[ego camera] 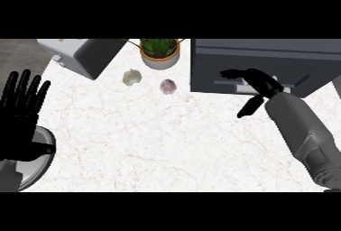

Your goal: Pick up the cup, place it into the drawer and close the drawer

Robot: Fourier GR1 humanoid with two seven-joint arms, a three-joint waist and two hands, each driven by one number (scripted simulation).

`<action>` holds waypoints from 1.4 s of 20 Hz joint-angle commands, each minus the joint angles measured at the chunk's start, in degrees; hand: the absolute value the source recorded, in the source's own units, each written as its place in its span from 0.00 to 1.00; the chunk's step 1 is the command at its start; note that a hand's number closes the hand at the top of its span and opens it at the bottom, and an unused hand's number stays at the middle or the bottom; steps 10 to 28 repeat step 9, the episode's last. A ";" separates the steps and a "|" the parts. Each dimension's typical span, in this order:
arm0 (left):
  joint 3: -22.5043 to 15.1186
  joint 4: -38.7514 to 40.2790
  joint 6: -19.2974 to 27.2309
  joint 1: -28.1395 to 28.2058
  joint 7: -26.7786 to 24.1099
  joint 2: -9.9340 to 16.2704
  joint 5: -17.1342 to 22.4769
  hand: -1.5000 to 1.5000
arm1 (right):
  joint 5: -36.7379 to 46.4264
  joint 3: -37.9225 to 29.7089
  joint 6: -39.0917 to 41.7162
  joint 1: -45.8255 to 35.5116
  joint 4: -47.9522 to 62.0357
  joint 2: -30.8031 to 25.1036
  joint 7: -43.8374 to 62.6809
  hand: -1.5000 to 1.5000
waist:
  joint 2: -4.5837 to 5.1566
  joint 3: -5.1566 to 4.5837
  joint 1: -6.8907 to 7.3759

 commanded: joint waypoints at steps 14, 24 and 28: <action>-2.24 1.44 1.35 -0.53 -2.45 -3.43 -4.57 0.00 | -0.21 -2.54 -0.83 -5.60 6.97 -4.43 1.27 0.00 | 1.60 0.38 1.82; -2.24 1.44 1.35 -0.53 -2.45 -3.43 -4.57 0.00 | -0.21 -2.54 -0.83 -5.60 6.97 -4.43 1.27 0.00 | 1.60 0.38 1.82; -2.24 1.44 1.35 -0.53 -2.45 -3.43 -4.57 0.00 | -0.21 -2.54 -0.83 -5.60 6.97 -4.43 1.27 0.00 | 1.60 0.38 1.82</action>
